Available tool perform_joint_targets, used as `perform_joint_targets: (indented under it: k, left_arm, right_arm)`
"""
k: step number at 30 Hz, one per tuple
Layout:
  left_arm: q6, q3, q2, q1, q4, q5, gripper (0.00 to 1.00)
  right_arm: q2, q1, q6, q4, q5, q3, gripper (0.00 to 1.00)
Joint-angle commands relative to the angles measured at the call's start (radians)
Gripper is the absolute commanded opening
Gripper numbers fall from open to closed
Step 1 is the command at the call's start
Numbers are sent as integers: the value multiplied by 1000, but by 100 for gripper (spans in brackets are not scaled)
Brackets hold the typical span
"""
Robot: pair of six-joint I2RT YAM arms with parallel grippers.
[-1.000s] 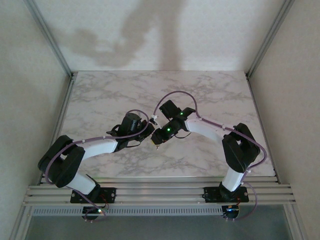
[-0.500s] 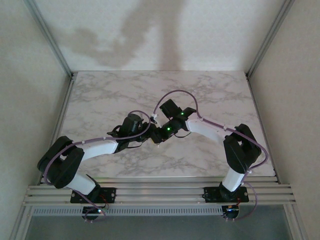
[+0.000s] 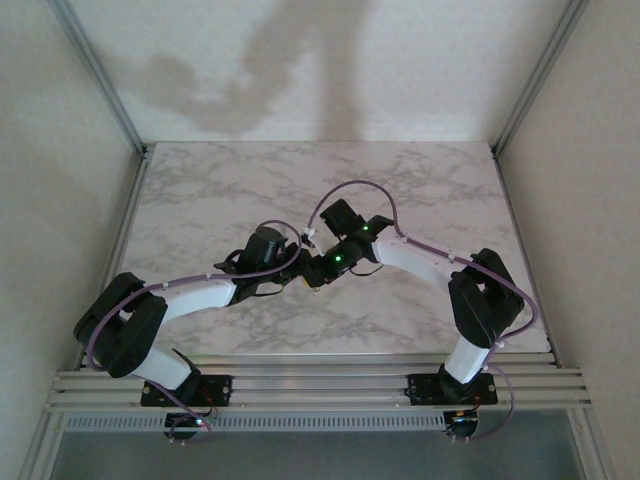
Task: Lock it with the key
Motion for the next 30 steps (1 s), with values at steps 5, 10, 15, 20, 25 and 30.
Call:
perform_joint_targets:
  k: [5,10,15,20,25,30]
  left_arm:
    - [34,45,-7,7,-56,-30,0]
    - [34,43,-20,10,-63,-53,0]
    - [20,19,-52,11,-53,-91,0]
    - [13,7,-69,11,-44,-107,0]
    - [17,3,-76,20,-44,-111,0]
    - [22,0,-86,24,-32,-99,0]
  right_arm:
    - [-42,6,-1,28,-30,-16,19]
    - [-52,7,-3,36,-29,-26,22]
    - [-75,7,-6,50,-24,-43,34]
    - [-98,6,-9,75,-15,-66,50]
    - [-133,7,-11,98,-3,-92,59]
    - [-172,2,7,129,25,-122,63]
